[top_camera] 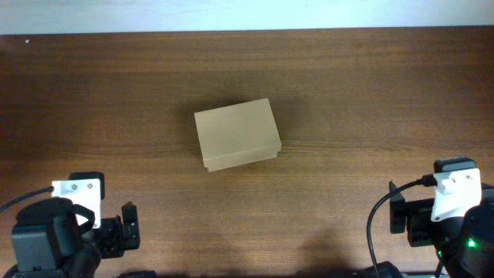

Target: Pack container

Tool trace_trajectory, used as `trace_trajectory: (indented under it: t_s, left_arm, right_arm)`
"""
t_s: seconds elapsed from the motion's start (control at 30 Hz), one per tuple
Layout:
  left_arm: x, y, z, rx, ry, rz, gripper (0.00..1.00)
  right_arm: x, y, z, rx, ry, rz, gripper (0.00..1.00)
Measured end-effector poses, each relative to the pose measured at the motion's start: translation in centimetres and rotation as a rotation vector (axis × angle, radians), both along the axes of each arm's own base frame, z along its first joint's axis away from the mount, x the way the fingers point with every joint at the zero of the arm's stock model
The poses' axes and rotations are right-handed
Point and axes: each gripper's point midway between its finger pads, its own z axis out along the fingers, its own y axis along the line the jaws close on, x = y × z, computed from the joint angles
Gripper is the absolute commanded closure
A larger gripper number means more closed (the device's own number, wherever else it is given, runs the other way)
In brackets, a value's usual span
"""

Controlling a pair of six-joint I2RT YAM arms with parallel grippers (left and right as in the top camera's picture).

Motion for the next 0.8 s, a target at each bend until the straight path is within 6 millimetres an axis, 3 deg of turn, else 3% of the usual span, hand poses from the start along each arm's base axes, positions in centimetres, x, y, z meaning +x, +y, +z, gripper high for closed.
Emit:
trace_trajectory:
  t_s: [0.8]
  left_arm:
    - [0.44,0.01,0.43,0.000,-0.026,-0.001,0.00]
  right_arm:
    - [-0.01,0.01,-0.01,-0.001,0.000,0.001,0.01]
